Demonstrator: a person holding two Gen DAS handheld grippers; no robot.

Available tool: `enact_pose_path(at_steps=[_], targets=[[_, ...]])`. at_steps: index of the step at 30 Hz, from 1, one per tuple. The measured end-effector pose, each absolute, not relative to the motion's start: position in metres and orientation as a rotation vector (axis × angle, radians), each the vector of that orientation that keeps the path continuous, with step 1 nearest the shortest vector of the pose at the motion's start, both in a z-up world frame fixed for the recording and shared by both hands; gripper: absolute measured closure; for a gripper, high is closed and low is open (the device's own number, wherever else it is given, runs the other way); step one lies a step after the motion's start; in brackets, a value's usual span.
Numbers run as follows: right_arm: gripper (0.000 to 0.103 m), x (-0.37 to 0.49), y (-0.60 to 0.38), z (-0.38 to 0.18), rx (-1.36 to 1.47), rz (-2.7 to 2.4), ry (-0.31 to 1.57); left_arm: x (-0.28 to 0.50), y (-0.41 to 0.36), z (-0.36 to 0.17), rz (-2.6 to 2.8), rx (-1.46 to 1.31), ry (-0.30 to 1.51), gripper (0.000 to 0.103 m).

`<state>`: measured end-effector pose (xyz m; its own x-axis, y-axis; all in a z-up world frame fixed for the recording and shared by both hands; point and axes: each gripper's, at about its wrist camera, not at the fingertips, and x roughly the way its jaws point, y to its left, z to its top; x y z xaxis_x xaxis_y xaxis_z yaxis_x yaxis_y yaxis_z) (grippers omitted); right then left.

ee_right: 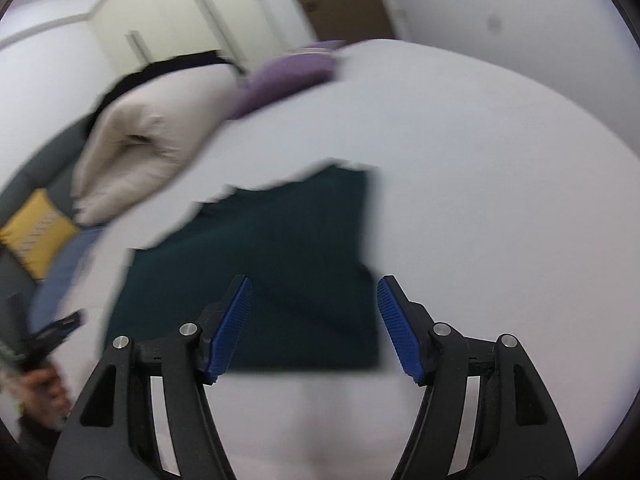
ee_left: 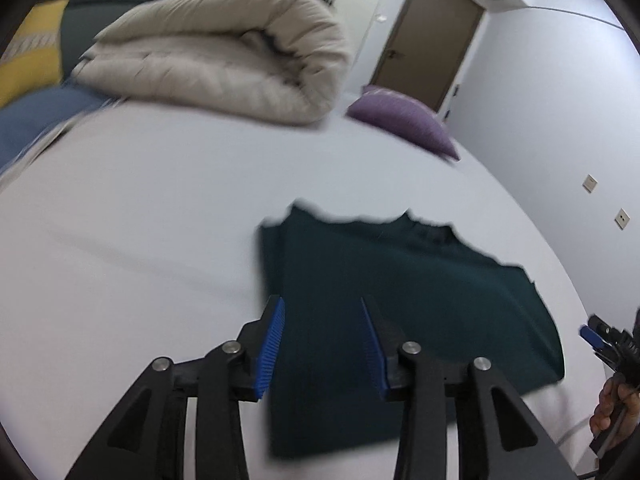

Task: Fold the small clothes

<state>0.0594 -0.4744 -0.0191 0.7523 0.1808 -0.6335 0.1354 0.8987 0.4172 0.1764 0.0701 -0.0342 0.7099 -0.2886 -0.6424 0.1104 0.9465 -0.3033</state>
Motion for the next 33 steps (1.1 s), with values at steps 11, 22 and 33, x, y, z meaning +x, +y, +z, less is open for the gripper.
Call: enact_pose_path(at_steps=[11, 22, 33], targets=[[0.039, 0.252, -0.373, -0.091, 0.779, 0.358, 0.861, 0.304, 0.001, -0.089, -0.197, -0.115, 0.842, 0.058], [0.080, 0.243, -0.521, -0.141, 1.049, 0.206, 0.624, 0.308, 0.020, -0.117, -0.220, -0.210, 0.830, 0.058], [0.073, 0.211, -0.522, -0.098, 0.954, 0.075, 0.604, 0.306, 0.009, -0.120, -0.209, -0.151, 0.821, 0.052]])
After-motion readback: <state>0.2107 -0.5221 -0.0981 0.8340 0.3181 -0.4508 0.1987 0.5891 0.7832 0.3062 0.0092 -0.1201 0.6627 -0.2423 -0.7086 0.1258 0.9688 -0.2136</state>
